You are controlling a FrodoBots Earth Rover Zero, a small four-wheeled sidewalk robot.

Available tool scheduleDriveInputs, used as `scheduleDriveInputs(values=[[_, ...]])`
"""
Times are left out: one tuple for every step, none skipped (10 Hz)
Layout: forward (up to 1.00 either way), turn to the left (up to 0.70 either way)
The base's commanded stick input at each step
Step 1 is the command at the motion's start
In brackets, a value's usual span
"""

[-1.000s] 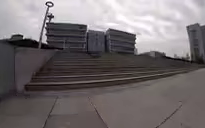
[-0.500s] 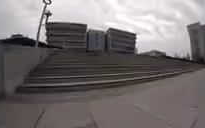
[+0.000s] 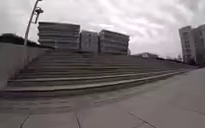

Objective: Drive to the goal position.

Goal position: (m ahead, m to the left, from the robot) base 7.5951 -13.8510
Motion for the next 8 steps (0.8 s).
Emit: scheduleDriveInputs(values=[[0.70, -0.35], [0.70, -0.35], [0.70, -0.35], [0.70, -0.35], [0.70, -0.35], [0.70, -0.35], [0.70, -0.35], [0.70, -0.09]])
